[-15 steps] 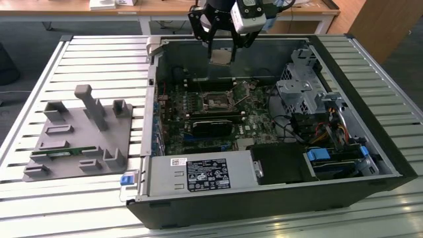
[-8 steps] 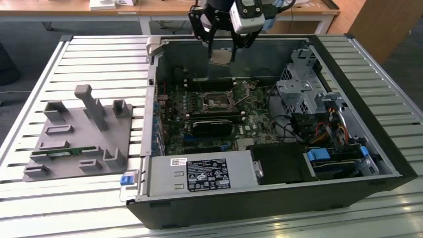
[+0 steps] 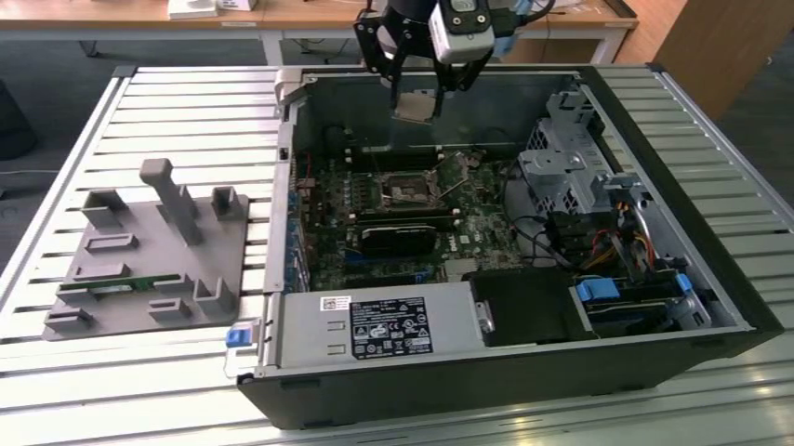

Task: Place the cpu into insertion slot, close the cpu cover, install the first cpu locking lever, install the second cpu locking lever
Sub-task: 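Place the cpu into insertion slot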

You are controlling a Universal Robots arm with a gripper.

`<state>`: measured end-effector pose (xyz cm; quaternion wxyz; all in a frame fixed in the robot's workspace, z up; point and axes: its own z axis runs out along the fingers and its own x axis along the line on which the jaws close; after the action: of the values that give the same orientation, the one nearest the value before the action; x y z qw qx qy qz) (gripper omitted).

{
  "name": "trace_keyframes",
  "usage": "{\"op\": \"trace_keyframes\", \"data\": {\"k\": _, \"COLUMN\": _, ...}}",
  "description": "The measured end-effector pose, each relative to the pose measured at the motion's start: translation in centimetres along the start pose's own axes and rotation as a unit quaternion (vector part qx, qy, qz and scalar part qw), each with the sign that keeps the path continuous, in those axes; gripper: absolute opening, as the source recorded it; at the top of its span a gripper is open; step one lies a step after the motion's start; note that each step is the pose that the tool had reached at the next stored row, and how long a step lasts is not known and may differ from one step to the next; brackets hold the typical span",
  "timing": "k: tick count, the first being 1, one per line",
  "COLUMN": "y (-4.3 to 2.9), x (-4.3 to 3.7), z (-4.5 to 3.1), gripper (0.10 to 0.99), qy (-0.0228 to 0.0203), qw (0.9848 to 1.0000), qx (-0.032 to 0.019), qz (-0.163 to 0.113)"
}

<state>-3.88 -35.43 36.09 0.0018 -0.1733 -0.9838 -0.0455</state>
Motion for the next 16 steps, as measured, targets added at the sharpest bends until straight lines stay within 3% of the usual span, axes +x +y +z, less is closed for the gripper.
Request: {"op": "trace_keyframes", "data": {"k": 16, "y": -0.01, "x": 0.02, "z": 0.01, "gripper": 0.537, "qy": -0.0028, "qw": 0.9995, "qx": -0.0006, "qz": 0.031}}
